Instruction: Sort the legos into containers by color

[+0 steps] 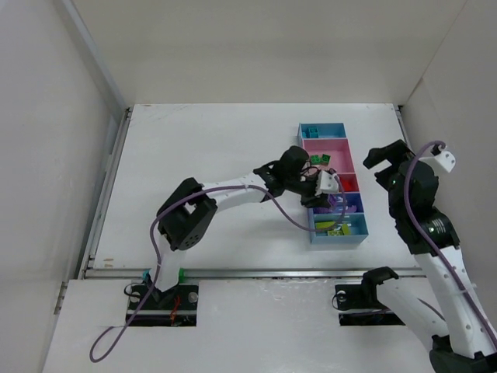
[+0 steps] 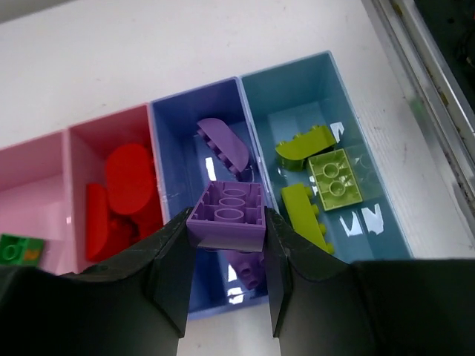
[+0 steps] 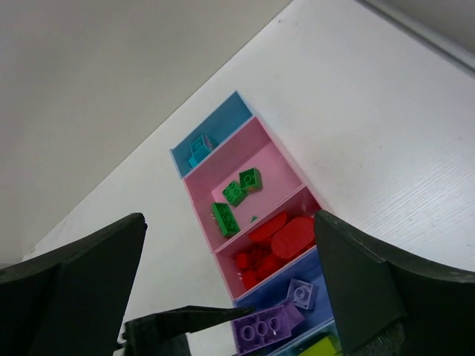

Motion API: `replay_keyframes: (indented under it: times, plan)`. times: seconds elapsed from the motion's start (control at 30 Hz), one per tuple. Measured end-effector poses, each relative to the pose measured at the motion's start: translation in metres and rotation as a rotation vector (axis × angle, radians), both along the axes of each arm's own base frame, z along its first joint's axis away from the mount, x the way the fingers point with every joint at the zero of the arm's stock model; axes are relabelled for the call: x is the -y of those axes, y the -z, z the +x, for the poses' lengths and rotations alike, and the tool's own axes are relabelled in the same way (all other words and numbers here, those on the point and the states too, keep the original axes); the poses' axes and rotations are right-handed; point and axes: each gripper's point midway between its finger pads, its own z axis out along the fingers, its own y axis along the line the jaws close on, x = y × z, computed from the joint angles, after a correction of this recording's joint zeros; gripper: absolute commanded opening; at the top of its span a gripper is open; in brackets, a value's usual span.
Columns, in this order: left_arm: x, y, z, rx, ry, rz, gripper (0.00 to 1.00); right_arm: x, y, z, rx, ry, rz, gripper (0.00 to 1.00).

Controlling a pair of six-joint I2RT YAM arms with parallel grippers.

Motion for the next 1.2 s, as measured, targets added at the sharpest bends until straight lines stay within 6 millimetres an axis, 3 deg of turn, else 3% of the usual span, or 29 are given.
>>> replay_keyframes:
  times: [0.13, 0.27, 0.3, 0.43, 0.47, 0.63, 0.77, 0.83, 0.9, 1.03, 1.13, 1.2]
  plan:
    - [0.014, 0.024, -0.003, -0.018, -0.017, 0.041, 0.15, 0.006, -0.010, -0.012, 0.032, -0.001, -0.029, 1.00]
    - [0.026, 0.024, 0.006, 0.003, -0.052, 0.042, 0.35, 0.008, -0.011, -0.016, 0.029, -0.012, -0.067, 1.00]
    - [0.030, 0.021, 0.009, 0.013, -0.061, 0.037, 0.52, 0.008, -0.009, -0.016, 0.019, -0.018, -0.080, 1.00]
    - [0.037, 0.009, 0.021, 0.051, -0.115, 0.021, 0.87, 0.006, -0.002, -0.016, -0.011, -0.046, -0.125, 1.00]
    - [0.038, 0.007, 0.024, 0.063, -0.127, 0.018, 1.00, 0.006, -0.001, -0.016, -0.016, -0.051, -0.132, 1.00]
    - [0.032, 0.002, 0.029, 0.136, -0.139, 0.017, 1.00, -0.001, -0.003, -0.013, -0.007, -0.104, -0.159, 1.00]
    - [0.010, -0.028, 0.027, 0.204, -0.149, -0.005, 1.00, -0.012, -0.006, -0.007, -0.006, -0.181, -0.210, 1.00]
    - [-0.010, -0.055, 0.030, 0.239, -0.177, -0.024, 1.00, -0.019, -0.006, 0.001, -0.016, -0.230, -0.249, 1.00]
    - [-0.046, -0.089, 0.043, 0.280, -0.242, -0.037, 0.98, -0.033, -0.002, 0.014, -0.031, -0.310, -0.281, 1.00]
    - [-0.163, -0.146, 0.084, 0.380, -0.482, -0.008, 0.83, -0.077, 0.022, 0.046, -0.081, -0.519, -0.320, 1.00]
    - [-0.254, -0.154, 0.095, 0.395, -0.669, 0.078, 0.75, -0.135, 0.053, 0.063, -0.131, -0.743, -0.364, 1.00]
    - [-0.298, -0.147, 0.089, 0.358, -0.770, 0.127, 0.72, -0.183, 0.079, 0.060, -0.158, -0.926, -0.422, 1.00]
